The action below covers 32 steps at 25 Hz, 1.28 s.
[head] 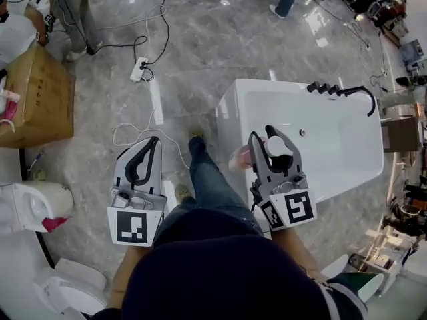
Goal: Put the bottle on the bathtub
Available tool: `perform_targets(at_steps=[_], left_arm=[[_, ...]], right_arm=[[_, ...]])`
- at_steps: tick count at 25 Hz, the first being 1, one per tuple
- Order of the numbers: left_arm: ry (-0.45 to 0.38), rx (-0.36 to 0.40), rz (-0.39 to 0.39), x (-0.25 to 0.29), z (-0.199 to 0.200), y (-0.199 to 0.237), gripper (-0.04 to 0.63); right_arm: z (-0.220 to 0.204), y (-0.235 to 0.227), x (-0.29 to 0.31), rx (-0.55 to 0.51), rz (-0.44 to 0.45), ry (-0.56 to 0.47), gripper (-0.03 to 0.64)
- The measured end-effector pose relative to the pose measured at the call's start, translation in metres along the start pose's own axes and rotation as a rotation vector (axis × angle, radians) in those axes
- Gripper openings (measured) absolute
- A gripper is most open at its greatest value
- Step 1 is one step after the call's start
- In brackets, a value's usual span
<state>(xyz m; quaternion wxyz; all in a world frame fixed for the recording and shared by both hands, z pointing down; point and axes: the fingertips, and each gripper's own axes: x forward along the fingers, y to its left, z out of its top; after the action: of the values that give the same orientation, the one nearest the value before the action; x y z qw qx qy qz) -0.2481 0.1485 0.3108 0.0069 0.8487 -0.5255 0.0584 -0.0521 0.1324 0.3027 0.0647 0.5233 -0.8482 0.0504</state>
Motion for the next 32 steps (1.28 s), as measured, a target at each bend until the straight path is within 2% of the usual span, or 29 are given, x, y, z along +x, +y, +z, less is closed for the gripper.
perform_targets(at_steps=[7, 12, 16, 20, 25, 32], left_arm=[[-0.001, 0.039, 0.03, 0.096, 0.008, 0.047, 0.023], [0.006, 0.055, 0.004, 0.189, 0.023, 0.068, 0.023], [-0.006, 0.072, -0.044, 0.266, 0.037, 0.065, 0.023], [-0.001, 0.102, -0.122, 0.33, 0.042, 0.051, 0.023], [0.023, 0.117, -0.214, 0.38, 0.031, 0.035, 0.021], [0.062, 0.155, -0.468, 0.439, 0.008, -0.017, 0.022]], right_arm=[[0.006, -0.054, 0.101, -0.003, 0.033, -0.034, 0.149], [0.021, -0.103, 0.177, -0.033, 0.075, -0.059, 0.149], [0.026, -0.149, 0.22, -0.063, 0.074, -0.063, 0.149], [0.013, -0.197, 0.244, -0.061, 0.044, -0.034, 0.149], [-0.004, -0.239, 0.259, -0.046, -0.026, -0.024, 0.149], [-0.035, -0.293, 0.241, 0.004, -0.221, 0.012, 0.149]])
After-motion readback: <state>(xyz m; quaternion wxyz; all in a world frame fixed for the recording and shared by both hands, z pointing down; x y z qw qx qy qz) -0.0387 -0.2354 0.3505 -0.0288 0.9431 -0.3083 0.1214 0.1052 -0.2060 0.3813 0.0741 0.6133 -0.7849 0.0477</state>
